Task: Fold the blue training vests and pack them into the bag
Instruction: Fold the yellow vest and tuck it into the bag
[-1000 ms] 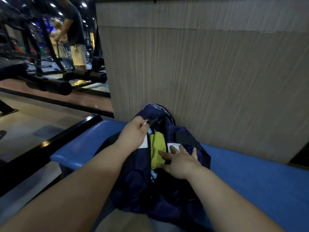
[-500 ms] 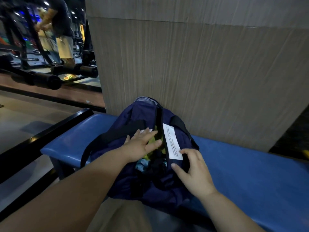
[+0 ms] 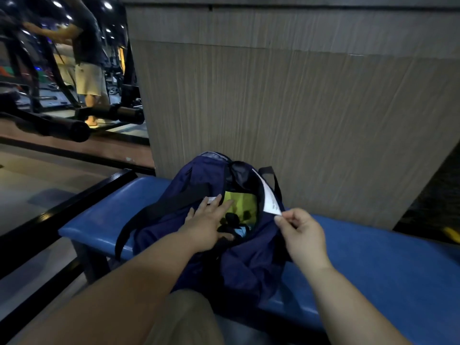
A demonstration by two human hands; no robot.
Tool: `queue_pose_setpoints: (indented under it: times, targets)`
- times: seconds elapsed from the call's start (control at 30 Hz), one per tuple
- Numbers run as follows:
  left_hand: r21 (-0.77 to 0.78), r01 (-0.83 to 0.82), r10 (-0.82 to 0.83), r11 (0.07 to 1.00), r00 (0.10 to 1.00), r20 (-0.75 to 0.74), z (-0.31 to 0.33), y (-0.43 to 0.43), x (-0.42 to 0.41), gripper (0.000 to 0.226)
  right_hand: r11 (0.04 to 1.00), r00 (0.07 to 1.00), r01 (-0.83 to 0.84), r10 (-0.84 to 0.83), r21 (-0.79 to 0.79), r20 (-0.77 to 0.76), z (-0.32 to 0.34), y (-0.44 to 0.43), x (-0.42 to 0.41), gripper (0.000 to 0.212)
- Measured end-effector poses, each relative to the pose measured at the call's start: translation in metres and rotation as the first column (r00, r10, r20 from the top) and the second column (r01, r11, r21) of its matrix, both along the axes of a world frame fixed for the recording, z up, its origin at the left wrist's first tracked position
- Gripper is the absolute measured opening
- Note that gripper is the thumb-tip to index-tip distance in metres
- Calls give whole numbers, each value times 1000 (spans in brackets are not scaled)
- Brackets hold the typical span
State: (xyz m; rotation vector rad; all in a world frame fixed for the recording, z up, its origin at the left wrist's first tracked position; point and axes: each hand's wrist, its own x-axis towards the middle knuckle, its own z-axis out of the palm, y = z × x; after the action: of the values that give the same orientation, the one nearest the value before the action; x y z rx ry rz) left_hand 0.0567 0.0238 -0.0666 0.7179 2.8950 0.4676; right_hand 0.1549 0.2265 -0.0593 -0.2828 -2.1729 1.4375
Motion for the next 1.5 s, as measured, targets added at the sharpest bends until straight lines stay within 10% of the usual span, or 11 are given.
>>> queue_pose_setpoints:
  times: [0.2, 0.37, 0.5, 0.73, 1.1, 1.27, 1.4, 1.5]
  targets:
    - [108, 19, -35, 994, 989, 141, 8, 8, 0, 102, 972, 990, -62, 32, 225, 135, 7, 2, 1, 13]
    - [656, -182, -128, 733, 910, 394, 23, -21, -3, 82, 884, 995, -14, -36, 468, 98, -5, -14, 10, 23]
    - [543, -154, 148, 825, 987, 55, 21, -34, -10, 35, 664, 967, 122, 89, 738, -241, -11, -31, 17, 26]
    - [325, -159, 186, 932, 981, -54, 2, -53, -23, 35, 302, 928, -197, 363, 933, 78, -35, -54, 24, 42]
    - [161, -33, -3, 986, 977, 214, 23, -25, -1, 90, 552, 964, 67, 179, 831, -197, -11, 17, 20, 7]
    - [147, 128, -158, 981, 963, 217, 39, 9, 23, 57, 567, 937, 348, -172, 746, -306, 14, 86, 30, 14]
    - [154, 264, -292, 952, 934, 208, 32, 50, 49, 59, 546, 828, 495, -532, 676, -177, 28, 133, 41, 27]
    - [50, 372, -375, 927, 916, 144, 23, 84, 69, 58, 724, 838, 388, -534, 571, 108, 34, 153, 44, 42]
